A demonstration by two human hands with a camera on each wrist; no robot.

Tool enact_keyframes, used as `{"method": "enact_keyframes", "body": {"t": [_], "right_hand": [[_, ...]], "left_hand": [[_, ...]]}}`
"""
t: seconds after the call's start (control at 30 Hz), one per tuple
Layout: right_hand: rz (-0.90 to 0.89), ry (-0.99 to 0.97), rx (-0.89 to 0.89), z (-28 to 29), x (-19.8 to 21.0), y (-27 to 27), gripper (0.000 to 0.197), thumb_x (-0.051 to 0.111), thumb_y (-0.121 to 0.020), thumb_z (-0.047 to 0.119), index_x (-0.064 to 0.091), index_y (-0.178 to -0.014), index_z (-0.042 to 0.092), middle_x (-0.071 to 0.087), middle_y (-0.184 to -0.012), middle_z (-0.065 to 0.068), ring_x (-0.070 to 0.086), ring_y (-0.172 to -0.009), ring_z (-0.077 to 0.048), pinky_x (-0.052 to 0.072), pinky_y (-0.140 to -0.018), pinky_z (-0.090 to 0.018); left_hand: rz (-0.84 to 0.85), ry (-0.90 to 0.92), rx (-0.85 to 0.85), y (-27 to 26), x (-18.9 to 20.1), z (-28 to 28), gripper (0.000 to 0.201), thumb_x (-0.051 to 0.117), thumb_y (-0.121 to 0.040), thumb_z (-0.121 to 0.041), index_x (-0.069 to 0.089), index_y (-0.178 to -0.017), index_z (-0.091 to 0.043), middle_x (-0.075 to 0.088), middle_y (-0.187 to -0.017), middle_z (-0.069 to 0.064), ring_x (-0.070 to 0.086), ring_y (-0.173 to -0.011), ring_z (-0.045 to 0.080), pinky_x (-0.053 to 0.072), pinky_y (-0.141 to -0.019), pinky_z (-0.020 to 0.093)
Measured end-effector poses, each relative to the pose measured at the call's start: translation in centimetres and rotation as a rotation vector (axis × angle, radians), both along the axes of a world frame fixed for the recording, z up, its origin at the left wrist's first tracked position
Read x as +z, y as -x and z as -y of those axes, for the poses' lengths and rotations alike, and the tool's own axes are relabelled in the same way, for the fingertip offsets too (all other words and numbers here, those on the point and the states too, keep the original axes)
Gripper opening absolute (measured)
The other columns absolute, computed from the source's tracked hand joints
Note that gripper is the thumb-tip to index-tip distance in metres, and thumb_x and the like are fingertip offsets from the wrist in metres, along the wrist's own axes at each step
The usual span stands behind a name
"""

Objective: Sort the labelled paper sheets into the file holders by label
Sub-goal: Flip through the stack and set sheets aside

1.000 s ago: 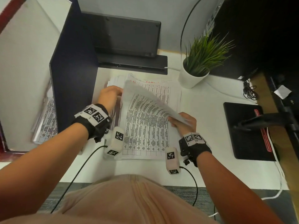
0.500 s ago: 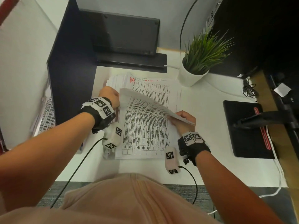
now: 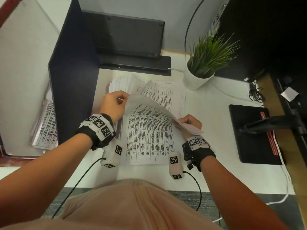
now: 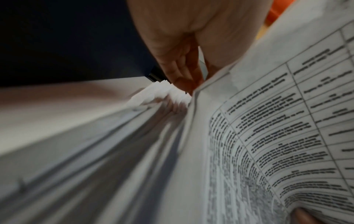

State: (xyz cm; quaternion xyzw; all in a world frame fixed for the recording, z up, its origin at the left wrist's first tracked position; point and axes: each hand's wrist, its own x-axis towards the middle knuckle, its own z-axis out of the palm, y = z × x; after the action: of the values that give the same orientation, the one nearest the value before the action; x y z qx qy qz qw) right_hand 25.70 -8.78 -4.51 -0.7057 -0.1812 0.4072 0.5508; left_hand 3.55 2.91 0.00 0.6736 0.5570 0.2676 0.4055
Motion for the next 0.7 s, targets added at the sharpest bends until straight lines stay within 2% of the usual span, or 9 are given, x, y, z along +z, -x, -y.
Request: {"method": "enact_keyframes", "body": {"t": [0.07,0.2,0.3,0.37,0.43,0.5,0.57,0.63,0.7], "right_hand": [[0.025,0.013,-0.005,0.0,-0.6,0.1,0.03,0.062,-0.074,-0.018,0.053,-0.06,0.007,0.057,-0.044,0.009,0.051,-0.041,0.004,0.045,-0.047,-0.011],[0.113,-0.03,-0.011,0.2,-0.8,0.5,0.038,0.071,-0.068,-0.016,0.048,-0.051,0.01,0.054,-0.062,-0.007,0.053,-0.052,-0.006,0.049,-0.054,-0.015],[-0.074,-0.03,-0.04,-0.1,-0.8,0.0,0.049,0.053,-0.073,-0.023,0.056,-0.039,0.013,0.051,-0.067,-0.009,0.048,-0.061,-0.021,0.044,-0.064,-0.028],[-0.139,-0.038,-0.072,-0.2,-0.9,0.0,0.055,0.047,-0.073,-0.024,0.055,-0.035,0.015,0.049,-0.069,-0.01,0.045,-0.068,-0.023,0.041,-0.074,-0.036],[-0.058,-0.036,-0.061,0.0,-0.8,0.3,0.04,0.054,-0.073,-0.024,0.05,-0.046,0.006,0.05,-0.071,-0.011,0.047,-0.073,-0.025,0.043,-0.077,-0.039],[0.133,-0.019,0.0,0.2,-0.5,0.8,0.034,0.071,-0.07,-0.014,0.047,-0.056,0.007,0.053,-0.069,-0.011,0.051,-0.071,-0.021,0.048,-0.068,-0.027],[0.195,0.008,0.002,0.2,-0.3,0.9,0.028,0.08,-0.065,-0.004,0.054,-0.075,-0.003,0.06,-0.075,-0.012,0.055,-0.068,-0.018,0.047,-0.058,-0.009],[0.14,-0.002,-0.059,0.1,-0.1,0.9,0.057,0.082,-0.061,-0.004,0.053,-0.11,-0.004,0.064,-0.103,-0.013,0.062,-0.09,-0.019,0.051,-0.075,-0.016],[0.17,-0.026,-0.08,-0.1,0.3,1.0,0.078,0.081,-0.06,-0.008,0.042,-0.126,0.0,0.058,-0.119,-0.013,0.056,-0.108,-0.022,0.048,-0.086,-0.021]], "left_hand": [[0.067,0.122,-0.031,-0.2,0.0,-0.1,0.02,0.06,-0.084,0.003,0.057,-0.099,-0.009,0.063,-0.097,0.014,0.06,-0.082,0.022,0.052,-0.068,0.024],[-0.026,0.285,-0.061,-0.7,-0.6,-0.9,0.038,0.056,-0.087,0.005,0.049,-0.121,-0.009,0.06,-0.113,0.016,0.059,-0.1,0.028,0.052,-0.081,0.035],[-0.096,0.323,-0.049,-1.0,-0.5,-1.9,0.04,0.05,-0.09,0.006,0.047,-0.129,0.001,0.056,-0.125,0.019,0.054,-0.115,0.034,0.044,-0.099,0.042],[-0.074,0.337,-0.065,-1.1,0.0,-2.1,0.033,0.05,-0.09,0.005,0.053,-0.123,0.003,0.056,-0.123,0.02,0.057,-0.109,0.034,0.047,-0.095,0.043],[-0.014,0.322,-0.136,-1.1,0.4,-1.9,0.014,0.055,-0.088,0.0,0.064,-0.095,-0.008,0.062,-0.101,0.011,0.061,-0.084,0.022,0.053,-0.074,0.032],[0.1,0.346,-0.149,-0.9,0.5,-1.7,0.019,0.054,-0.09,-0.005,0.064,-0.083,-0.019,0.065,-0.088,0.004,0.06,-0.076,0.015,0.051,-0.063,0.023],[0.149,0.373,-0.114,-0.7,0.3,-1.5,0.019,0.049,-0.093,-0.009,0.067,-0.093,-0.016,0.066,-0.099,0.007,0.062,-0.09,0.019,0.053,-0.077,0.027],[0.106,0.345,-0.118,-0.4,0.2,-1.4,0.025,0.044,-0.092,-0.003,0.067,-0.096,-0.012,0.061,-0.113,0.009,0.057,-0.099,0.017,0.047,-0.09,0.034],[0.089,0.31,-0.167,-0.3,0.1,-1.0,0.042,0.036,-0.085,0.012,0.067,-0.072,-0.014,0.056,-0.105,0.006,0.052,-0.091,0.012,0.045,-0.081,0.026]]}}
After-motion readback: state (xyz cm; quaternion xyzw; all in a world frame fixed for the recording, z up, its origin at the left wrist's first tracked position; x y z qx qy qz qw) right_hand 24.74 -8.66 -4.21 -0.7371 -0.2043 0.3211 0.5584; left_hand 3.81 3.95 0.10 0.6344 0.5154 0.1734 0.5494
